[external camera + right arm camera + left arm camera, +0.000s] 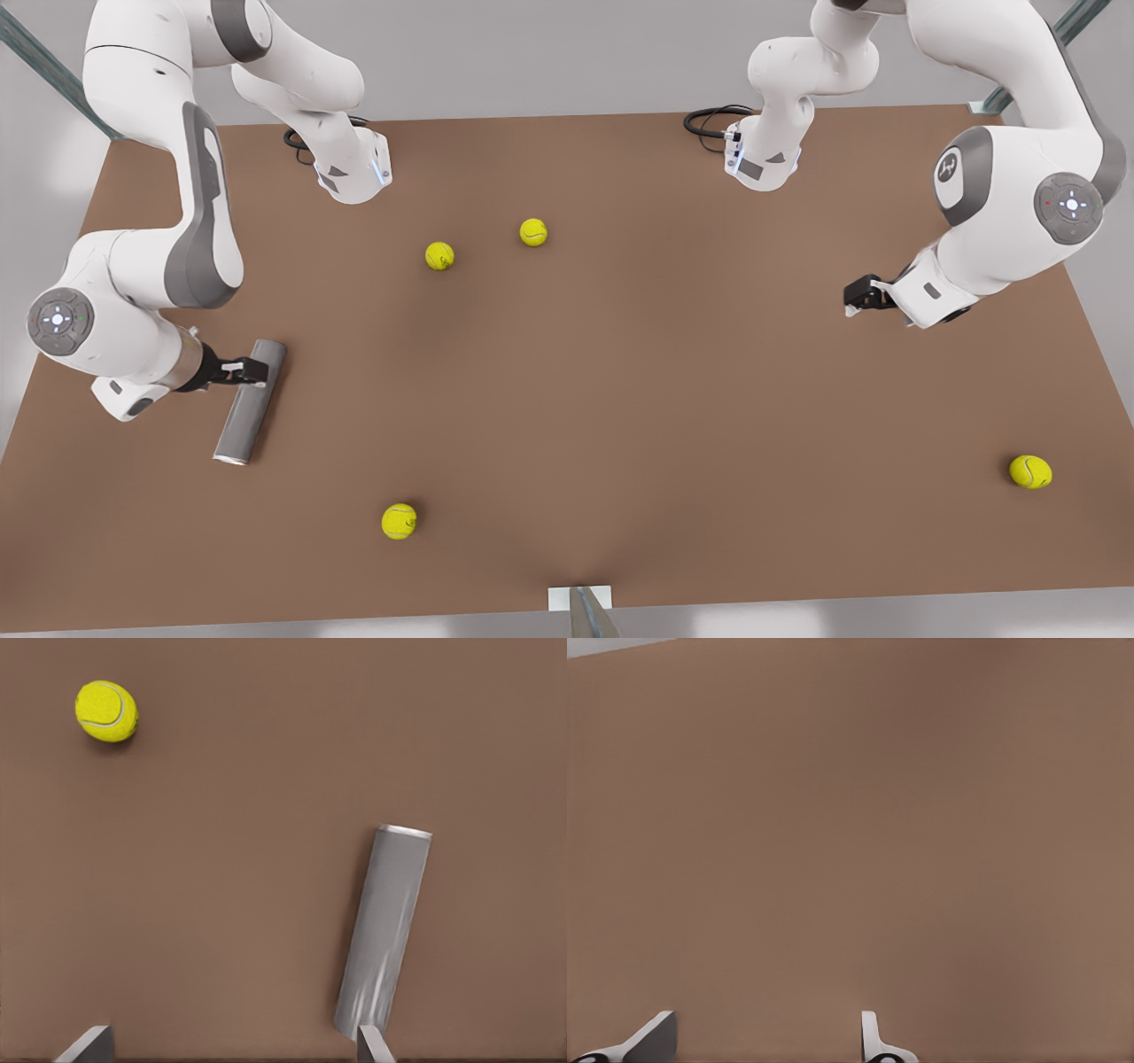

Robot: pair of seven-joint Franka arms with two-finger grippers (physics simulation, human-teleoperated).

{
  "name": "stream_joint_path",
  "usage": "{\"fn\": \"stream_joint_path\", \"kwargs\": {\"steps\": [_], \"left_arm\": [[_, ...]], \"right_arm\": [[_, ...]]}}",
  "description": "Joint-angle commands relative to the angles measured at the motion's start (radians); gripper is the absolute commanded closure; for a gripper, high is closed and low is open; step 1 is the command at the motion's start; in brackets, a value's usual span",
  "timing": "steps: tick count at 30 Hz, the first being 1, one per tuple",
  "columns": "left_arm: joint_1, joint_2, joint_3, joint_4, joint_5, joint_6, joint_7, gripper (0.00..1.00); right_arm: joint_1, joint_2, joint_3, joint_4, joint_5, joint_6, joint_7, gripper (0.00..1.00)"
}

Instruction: Put the tennis tube upright

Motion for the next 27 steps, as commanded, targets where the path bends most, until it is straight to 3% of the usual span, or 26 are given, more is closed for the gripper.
{"fn": "stream_joint_path", "kwargs": {"steps": [1,5,11,17,27], "left_arm": [[0.000,0.000,0.000,0.000,0.000,0.000,0.000,0.01],[0.002,-0.006,-0.005,-0.008,-0.007,-0.034,-0.015,0.01],[-0.013,0.043,-0.009,-0.012,-0.060,-0.009,-0.052,0.01],[-0.012,0.044,-0.009,-0.011,-0.060,0.002,-0.052,0.01],[-0.013,0.047,-0.009,-0.008,-0.059,0.003,-0.051,0.01]], "right_arm": [[0.001,0.000,0.000,0.001,0.000,-0.001,0.000,0.00],[-0.007,0.010,0.000,-0.005,0.000,-0.010,-0.008,0.00],[-0.134,0.142,0.000,-0.023,-0.012,0.010,-0.061,0.00],[-0.251,0.190,0.000,-0.232,-0.003,0.286,-0.160,0.00],[-0.248,0.104,0.000,-0.510,0.000,0.596,-0.112,0.00]]}}
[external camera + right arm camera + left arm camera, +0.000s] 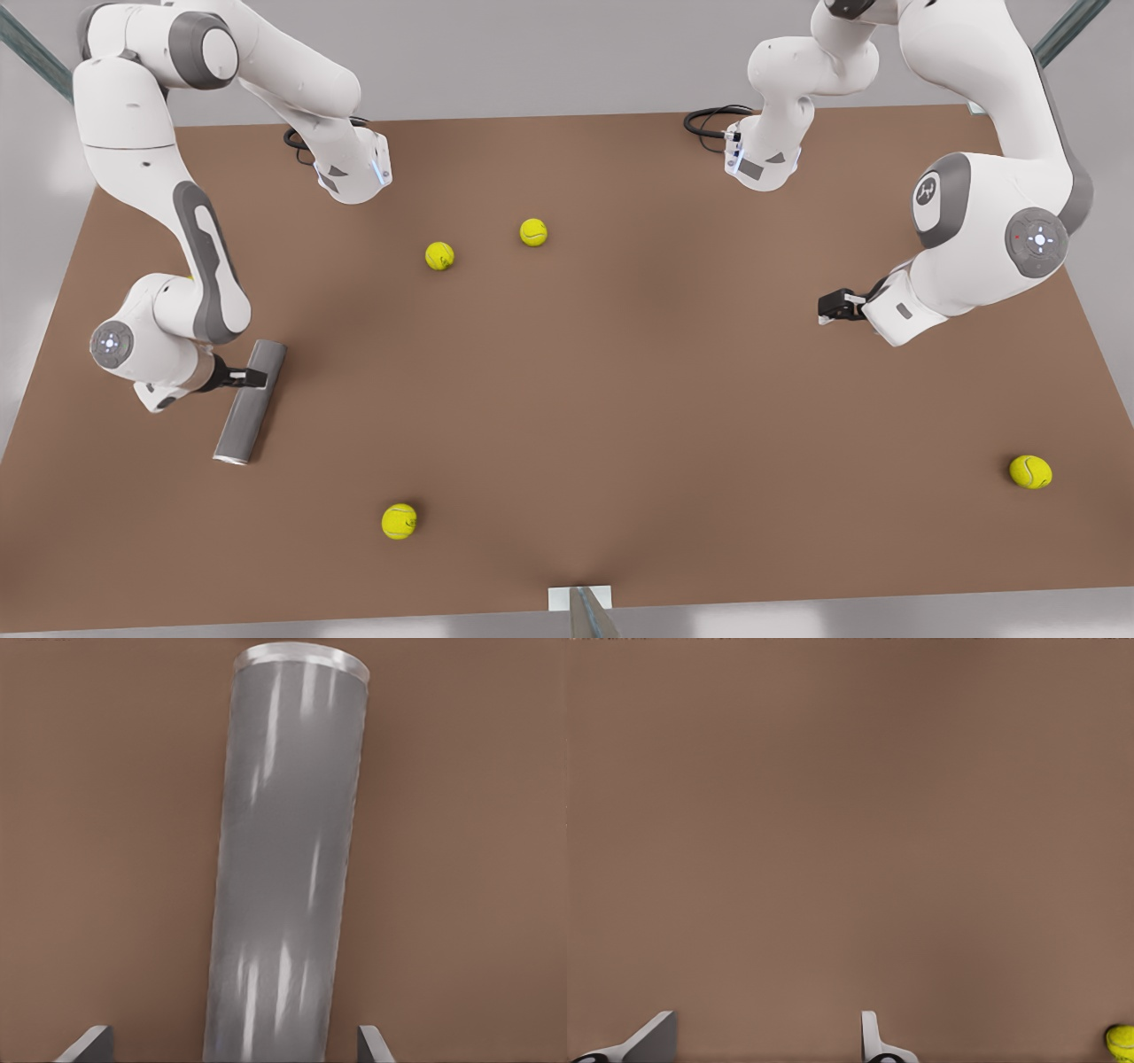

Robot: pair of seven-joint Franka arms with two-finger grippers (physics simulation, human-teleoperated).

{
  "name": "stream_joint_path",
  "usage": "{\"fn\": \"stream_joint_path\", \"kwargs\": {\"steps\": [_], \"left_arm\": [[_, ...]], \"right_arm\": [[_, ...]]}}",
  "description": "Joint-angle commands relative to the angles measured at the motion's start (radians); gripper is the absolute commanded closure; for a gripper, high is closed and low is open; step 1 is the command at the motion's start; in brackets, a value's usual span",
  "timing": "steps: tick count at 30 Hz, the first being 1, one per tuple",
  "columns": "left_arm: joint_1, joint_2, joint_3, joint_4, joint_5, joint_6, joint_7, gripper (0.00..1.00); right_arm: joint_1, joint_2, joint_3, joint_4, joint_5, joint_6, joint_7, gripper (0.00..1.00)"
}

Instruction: Put the tennis tube upright

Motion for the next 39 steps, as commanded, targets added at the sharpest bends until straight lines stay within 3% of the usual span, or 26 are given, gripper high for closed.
{"fn": "stream_joint_path", "kwargs": {"steps": [1,22,27,29,34,37,39], "left_arm": [[0.001,0.000,0.000,0.000,0.000,0.000,0.000,0.01],[0.018,-0.040,0.000,0.035,0.010,-0.017,0.002,0.01],[0.001,-0.001,0.000,0.038,0.000,0.037,-0.003,0.01],[0.003,0.048,0.000,0.037,-0.105,0.097,-0.008,0.01],[0.000,0.135,-0.006,0.037,-0.181,0.212,-0.008,0.01],[0.003,0.175,-0.006,0.038,-0.216,0.247,-0.006,0.01],[0.003,0.183,-0.006,0.037,-0.217,0.270,-0.006,0.01]], "right_arm": [[-0.003,0.000,0.000,-0.002,-0.001,0.005,0.002,0.00],[-0.026,0.051,-0.003,-0.117,-0.010,0.148,0.019,0.00],[-0.025,0.054,-0.003,-0.125,-0.012,0.150,0.016,0.00],[-0.025,0.056,-0.003,-0.130,-0.012,0.162,0.013,0.00],[-0.025,0.059,-0.005,-0.130,-0.012,0.162,0.008,0.09],[-0.025,0.059,-0.005,-0.131,-0.014,0.162,0.007,0.21],[-0.023,0.059,-0.005,-0.131,-0.014,0.162,0.007,0.21]]}}
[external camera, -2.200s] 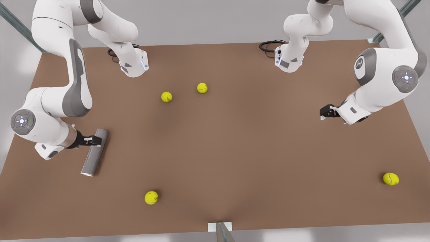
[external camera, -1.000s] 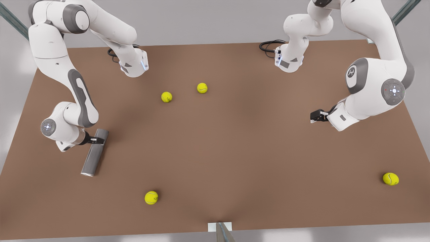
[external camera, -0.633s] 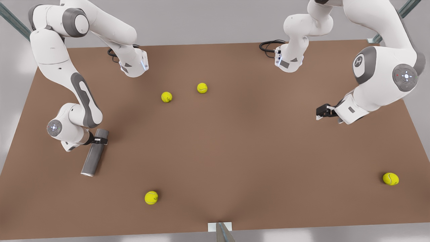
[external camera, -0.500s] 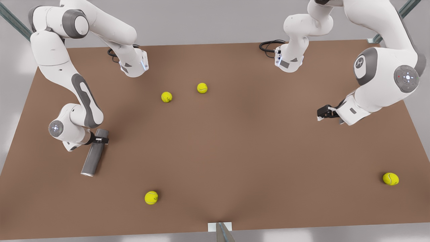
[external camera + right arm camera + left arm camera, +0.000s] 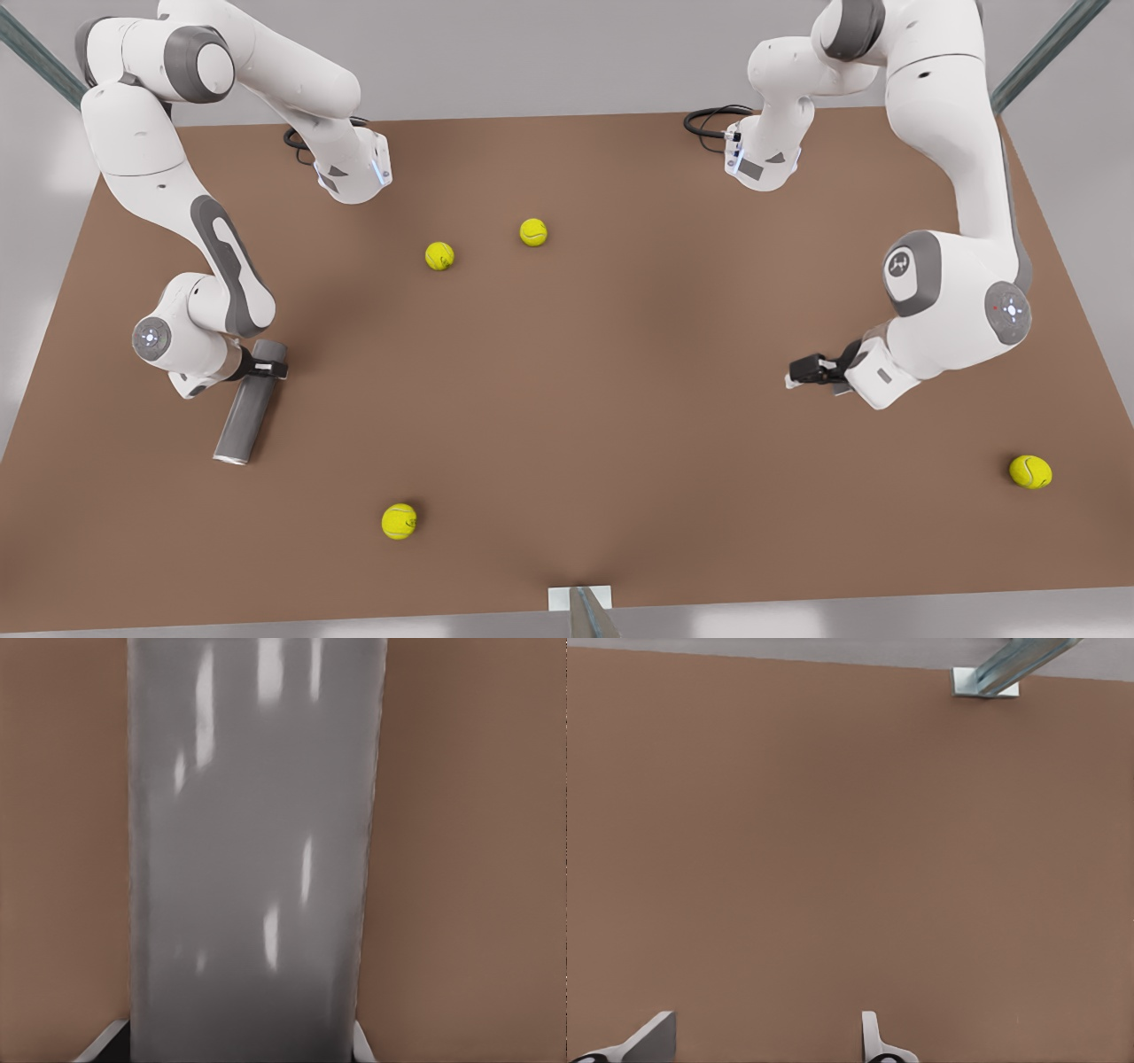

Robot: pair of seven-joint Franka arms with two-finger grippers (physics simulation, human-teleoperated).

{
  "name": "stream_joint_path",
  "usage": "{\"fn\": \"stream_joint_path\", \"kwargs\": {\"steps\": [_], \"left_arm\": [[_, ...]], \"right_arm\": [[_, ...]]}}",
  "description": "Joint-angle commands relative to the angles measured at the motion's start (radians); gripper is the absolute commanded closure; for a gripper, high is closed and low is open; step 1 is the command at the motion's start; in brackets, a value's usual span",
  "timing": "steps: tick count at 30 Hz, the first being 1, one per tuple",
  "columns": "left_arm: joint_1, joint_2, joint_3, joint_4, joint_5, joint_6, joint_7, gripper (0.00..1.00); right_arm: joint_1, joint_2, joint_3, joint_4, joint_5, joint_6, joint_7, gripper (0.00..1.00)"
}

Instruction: Put the tennis tube upright

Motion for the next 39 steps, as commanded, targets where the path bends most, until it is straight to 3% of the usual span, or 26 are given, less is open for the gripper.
{"fn": "stream_joint_path", "kwargs": {"steps": [1,39], "left_arm": [[0.000,0.001,0.000,0.000,-0.023,0.000,0.000,0.01],[0.002,0.006,0.000,0.000,-0.023,0.014,0.000,0.01]], "right_arm": [[0.001,0.000,0.000,0.000,0.000,0.000,0.000,0.21],[-0.001,-0.025,0.002,-0.009,-0.002,-0.008,-0.029,0.24]]}}
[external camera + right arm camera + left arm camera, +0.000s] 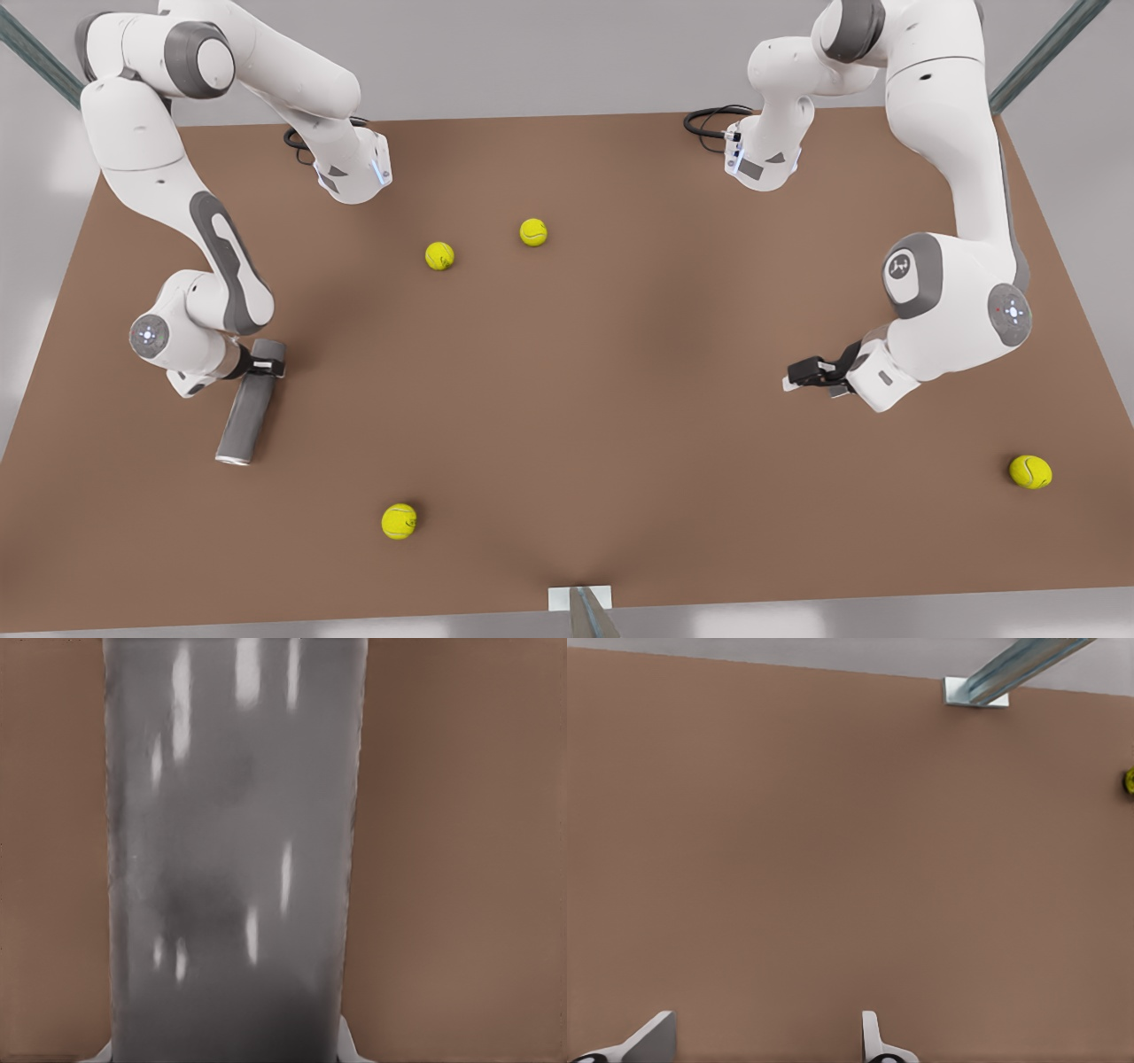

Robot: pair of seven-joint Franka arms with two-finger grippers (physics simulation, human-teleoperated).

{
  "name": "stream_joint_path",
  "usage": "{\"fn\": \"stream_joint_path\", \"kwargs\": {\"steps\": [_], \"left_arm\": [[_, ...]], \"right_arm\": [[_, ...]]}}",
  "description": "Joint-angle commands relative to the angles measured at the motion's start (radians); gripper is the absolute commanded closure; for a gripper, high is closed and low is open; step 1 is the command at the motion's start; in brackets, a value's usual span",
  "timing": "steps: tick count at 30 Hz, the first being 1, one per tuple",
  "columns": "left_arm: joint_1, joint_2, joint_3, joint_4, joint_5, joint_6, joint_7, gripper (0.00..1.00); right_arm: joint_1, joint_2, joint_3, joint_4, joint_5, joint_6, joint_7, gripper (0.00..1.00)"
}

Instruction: Put the tennis tube upright

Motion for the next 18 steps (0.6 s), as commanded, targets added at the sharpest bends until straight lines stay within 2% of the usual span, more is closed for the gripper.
{"fn": "stream_joint_path", "kwargs": {"steps": [1,7,11,17,18], "left_arm": [[0.000,0.000,0.001,0.000,0.000,0.001,0.000,0.01],[0.000,0.005,-0.001,0.002,0.000,0.003,0.000,0.01],[0.000,0.009,-0.001,0.002,-0.002,0.001,0.000,0.01],[0.006,0.008,-0.001,0.002,-0.002,0.001,0.009,0.01],[0.006,0.008,-0.001,0.002,-0.002,0.001,0.009,0.01]], "right_arm": [[0.000,-0.002,0.000,0.000,-0.003,-0.001,0.002,0.24],[0.018,-0.063,0.005,0.003,-0.003,-0.025,-0.030,0.24],[0.020,-0.108,0.043,0.006,-0.003,-0.022,-0.124,0.24],[0.025,-0.113,0.182,0.014,0.008,-0.018,-0.191,0.24],[0.044,-0.113,0.184,0.014,0.011,-0.016,-0.210,0.24]]}}
